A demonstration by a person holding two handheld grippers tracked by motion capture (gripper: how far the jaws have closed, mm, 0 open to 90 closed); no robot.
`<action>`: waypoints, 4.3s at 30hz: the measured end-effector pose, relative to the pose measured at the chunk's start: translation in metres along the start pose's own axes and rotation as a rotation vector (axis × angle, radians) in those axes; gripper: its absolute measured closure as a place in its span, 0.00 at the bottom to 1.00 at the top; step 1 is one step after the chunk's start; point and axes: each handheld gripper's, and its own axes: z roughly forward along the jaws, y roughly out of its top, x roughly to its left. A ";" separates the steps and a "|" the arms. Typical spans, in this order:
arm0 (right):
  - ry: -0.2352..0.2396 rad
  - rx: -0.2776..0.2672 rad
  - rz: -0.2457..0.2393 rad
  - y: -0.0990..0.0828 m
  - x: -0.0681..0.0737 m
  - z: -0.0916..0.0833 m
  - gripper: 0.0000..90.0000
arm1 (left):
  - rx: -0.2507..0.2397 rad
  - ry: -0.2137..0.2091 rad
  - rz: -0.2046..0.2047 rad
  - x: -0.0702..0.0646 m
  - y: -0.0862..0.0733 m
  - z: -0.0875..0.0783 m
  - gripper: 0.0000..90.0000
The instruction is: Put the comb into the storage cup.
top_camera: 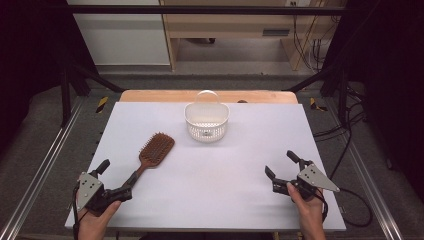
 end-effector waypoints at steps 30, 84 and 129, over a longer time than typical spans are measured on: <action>0.009 0.013 0.001 0.000 0.002 0.002 0.06 | 0.341 -0.135 0.229 -0.027 0.043 0.034 0.03; -0.008 0.026 0.001 0.000 0.002 0.004 0.07 | 0.589 -0.078 0.224 0.006 0.052 0.085 0.05; -0.002 0.020 0.009 0.001 0.002 0.003 0.07 | 0.680 -0.028 0.171 0.015 0.047 0.102 0.06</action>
